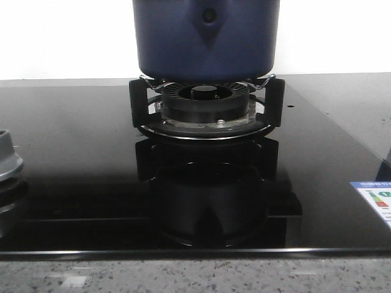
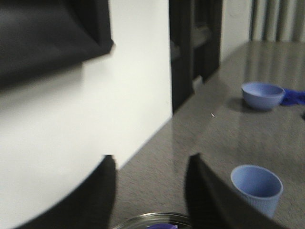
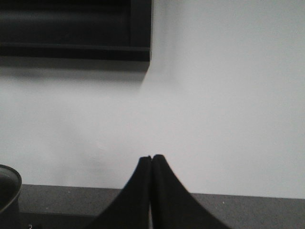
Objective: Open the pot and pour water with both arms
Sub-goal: 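Lower the held lid back onto the saucepan with the left gripper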
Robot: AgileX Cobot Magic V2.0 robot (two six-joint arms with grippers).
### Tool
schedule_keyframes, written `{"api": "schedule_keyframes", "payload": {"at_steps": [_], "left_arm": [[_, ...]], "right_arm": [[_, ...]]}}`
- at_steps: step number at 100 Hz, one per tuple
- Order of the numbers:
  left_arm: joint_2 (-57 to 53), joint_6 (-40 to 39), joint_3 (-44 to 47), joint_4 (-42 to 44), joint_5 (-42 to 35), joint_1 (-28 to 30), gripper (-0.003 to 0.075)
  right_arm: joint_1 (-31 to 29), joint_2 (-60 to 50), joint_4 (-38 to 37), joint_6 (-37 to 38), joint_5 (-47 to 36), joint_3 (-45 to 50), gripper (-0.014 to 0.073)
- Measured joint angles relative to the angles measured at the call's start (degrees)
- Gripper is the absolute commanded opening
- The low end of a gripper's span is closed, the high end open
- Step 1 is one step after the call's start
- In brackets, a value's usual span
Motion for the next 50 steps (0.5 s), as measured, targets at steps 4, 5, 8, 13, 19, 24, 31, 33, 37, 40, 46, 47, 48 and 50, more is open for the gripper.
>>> {"api": "schedule_keyframes", "payload": {"at_steps": [4, 5, 8, 13, 19, 24, 31, 33, 37, 40, 46, 47, 48, 50], "left_arm": [[-2.73, -2.18, 0.66, 1.70, -0.10, 1.55, 0.0044], [-3.21, -2.57, 1.01, 2.03, -0.10, 1.81, 0.0028], [-5.14, -4.01, 1.87, 3.53, -0.10, 3.12, 0.0000], [-9.20, -6.32, 3.92, 6.23, -0.26, 4.94, -0.0020], [-13.46, -7.79, 7.55, 9.19, -0.50, 6.93, -0.0020], [-17.44, -8.67, 11.15, 10.68, -1.26, 8.31, -0.0020], [-23.66, -9.21, 17.24, 11.58, -3.47, 9.42, -0.0020], [-25.62, -9.30, 19.25, 11.71, -4.39, 9.56, -0.0020], [-29.65, -9.44, 22.70, 11.95, -6.29, 9.68, -0.0020], [-32.32, -9.54, 26.25, 11.95, -7.58, 9.68, -0.0020], [-38.20, -9.67, 32.00, 12.05, -10.24, 9.73, -0.0020], [-38.84, -9.67, 33.44, 11.98, -10.49, 9.73, -0.0020], [-40.11, -9.67, 34.16, 11.98, -10.99, 9.73, -0.0020], [-41.39, -9.70, 36.27, 11.98, -11.46, 9.83, -0.0020]], "right_arm": [[0.00, -0.37, 0.00, 0.00, 1.56, 0.00, -0.0067], [0.00, -0.66, 0.00, 0.00, 2.27, 0.00, -0.0067], [0.00, -1.17, 0.00, 0.00, 3.83, 0.00, -0.0067], [0.00, -2.32, 0.00, 0.00, 6.77, 0.00, -0.0070], [0.39, -4.15, 0.00, 0.00, 10.48, 0.00, -0.0071], [1.17, -5.75, 0.00, 0.00, 13.11, 0.00, -0.0071], [3.17, -8.13, 0.11, 0.00, 16.00, 0.00, -0.0071], [3.97, -8.84, 0.20, 0.00, 16.85, 0.00, -0.0071], [5.78, -10.30, 0.23, 0.00, 18.60, 0.00, -0.0071], [7.15, -11.27, 0.34, 0.00, 19.82, 0.00, -0.0071], [10.64, -13.40, 0.36, 0.00, 22.53, 0.00, -0.0071], [11.05, -13.63, 0.36, 0.00, 23.25, 0.00, -0.0071], [11.92, -13.86, 0.46, 0.00, 23.60, 0.00, -0.0071], [13.23, -14.56, 0.46, 0.00, 24.68, 0.00, -0.0071]]}}
